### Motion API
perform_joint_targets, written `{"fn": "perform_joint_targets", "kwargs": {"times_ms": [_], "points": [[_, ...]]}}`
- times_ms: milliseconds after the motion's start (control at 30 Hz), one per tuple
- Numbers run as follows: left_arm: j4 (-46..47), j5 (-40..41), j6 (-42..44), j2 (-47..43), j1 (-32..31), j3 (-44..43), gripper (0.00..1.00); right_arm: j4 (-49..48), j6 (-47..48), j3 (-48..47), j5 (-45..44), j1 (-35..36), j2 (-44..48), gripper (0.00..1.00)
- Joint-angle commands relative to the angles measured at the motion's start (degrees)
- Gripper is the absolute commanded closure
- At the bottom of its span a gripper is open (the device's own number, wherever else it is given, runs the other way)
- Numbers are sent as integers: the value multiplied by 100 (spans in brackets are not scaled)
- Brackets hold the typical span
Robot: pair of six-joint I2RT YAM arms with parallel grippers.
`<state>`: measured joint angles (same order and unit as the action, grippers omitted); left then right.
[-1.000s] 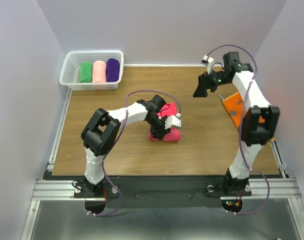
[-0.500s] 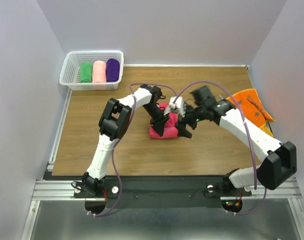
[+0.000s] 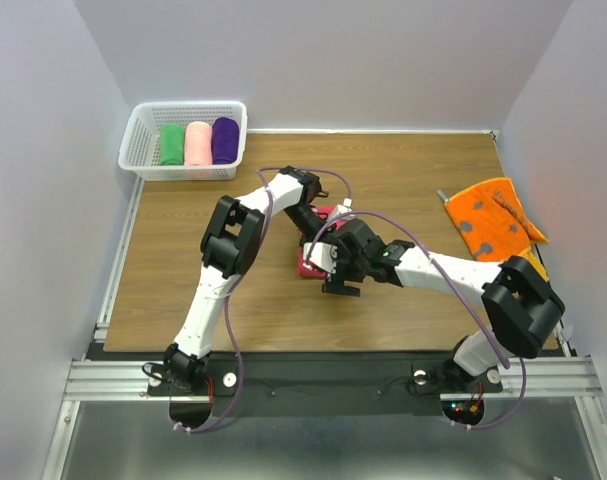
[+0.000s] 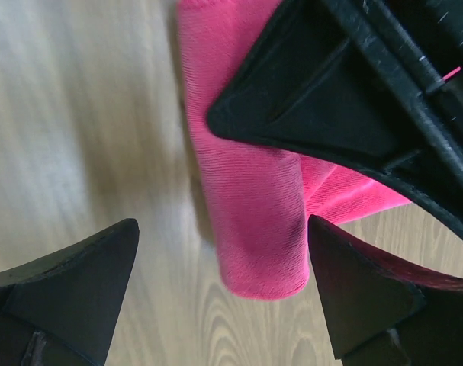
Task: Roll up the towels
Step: Roll the towel
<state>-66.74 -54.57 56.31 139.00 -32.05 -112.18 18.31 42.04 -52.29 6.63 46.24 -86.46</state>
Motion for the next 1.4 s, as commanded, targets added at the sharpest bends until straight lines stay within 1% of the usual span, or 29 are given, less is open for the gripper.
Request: {"fn": "perform_joint_targets", "kwargs": {"times_ms": [0, 67, 133, 200, 233, 300, 333, 400, 433, 500, 533, 567, 633, 700, 767, 800, 867, 900, 967, 1000, 1033, 1067, 1100, 1167, 1200, 1233, 1267, 1300, 1367], "points": [[706, 1607, 292, 444, 85, 320, 54, -1353, 304, 192, -487, 34, -169, 4], [724, 1616, 301, 418, 85, 346, 53, -1662, 375, 263, -611, 34, -345, 4], [750, 1607, 292, 391, 85, 390, 53, -1743, 384, 264, -567, 34, -451, 5], [794, 1607, 292, 356, 85, 451, 52, -1725, 357, 246, -410, 26, -548, 12], [812, 1590, 292, 339, 94, 451, 51, -1734, 340, 237, -365, 26, -574, 29], [855, 1572, 266, 268, 120, 478, 48, -1716, 235, 263, -242, -27, -653, 47], [882, 1572, 214, 216, 129, 504, 47, -1681, 234, 281, 11, -45, -688, 57], [1083, 1572, 82, -135, 164, 644, 44, -1278, 261, 211, 337, -124, -750, 66], [1128, 1511, 64, -310, 217, 714, 42, -1138, 261, 176, 713, -228, -776, 77], [1251, 1344, 11, -897, 278, 942, 40, -742, 269, 35, 1014, -326, -829, 92], [1251, 1326, 11, -1066, 339, 996, 39, -619, 269, -17, 1233, -404, -881, 96], [1242, 1343, 29, -1338, 384, 1031, 38, -348, 296, -157, 1357, -449, -943, 96], [1050, 1413, 72, -1542, 506, 997, 38, -56, 392, -325, 1516, -536, -1057, 97], [848, 1642, -6, -1744, 805, 751, 37, 234, 445, -474, 1718, -615, -1180, 97], [707, 1572, -33, -1885, 1120, 558, 37, 384, 454, -571, 1903, -668, -1242, 97], [654, 1494, -76, -2033, 1436, 383, 36, 541, 454, -693, 1964, -730, -1312, 97], [645, 1449, -77, -2288, 1745, 294, 35, 813, 410, -861, 2105, -765, -1409, 97], [706, 1449, -94, -2411, 2007, 380, 35, 919, 384, -949, 2175, -792, -1557, 97], [960, 1388, -190, -2745, 2211, 687, 34, 1174, 287, -1326, 2429, -906, -1751, 97], [1396, 1257, -252, -3190, 2395, 1228, 34, 1445, 244, -1449, 2526, -993, -1952, 97], [2027, 1151, -522, -3743, 2449, 1556, 34, 1709, 156, -1738, 2727, -1037, -2085, 97], [2033, 1150, -760, -3748, 2510, 1916, 34, 1711, 129, -1871, 2825, -1081, -2216, 97], [2904, 950, -1032, -4401, 2581, 2763, 32, 2033, 111, -2064, 2913, -1151, -2348, 97], [3848, 860, -1621, -5116, 2651, 3655, 30, 2404, 85, -2407, 3228, -1205, -2812, 97], [4653, 860, -1885, -5842, 2617, 4486, 28, 2763, 67, -2800, 3335, -1231, -2998, 96], [5035, 999, -1983, -6197, 2503, 4877, 27, 2914, 24, -2969, 3440, -1301, -3130, 96], [5335, 1192, -1993, -6514, 2137, 5229, 25, 3098, -11, -3180, 3659, -1345, -3454, 95], [5712, 1812, -1723, -7074, 1820, 5781, 24, 3474, 14, -3547, 3774, -1406, -3614, 94], [5978, 2483, -1353, -7508, 1205, 6320, 23, 3845, 41, -3945, 4011, -1460, -3939, 93]]}}
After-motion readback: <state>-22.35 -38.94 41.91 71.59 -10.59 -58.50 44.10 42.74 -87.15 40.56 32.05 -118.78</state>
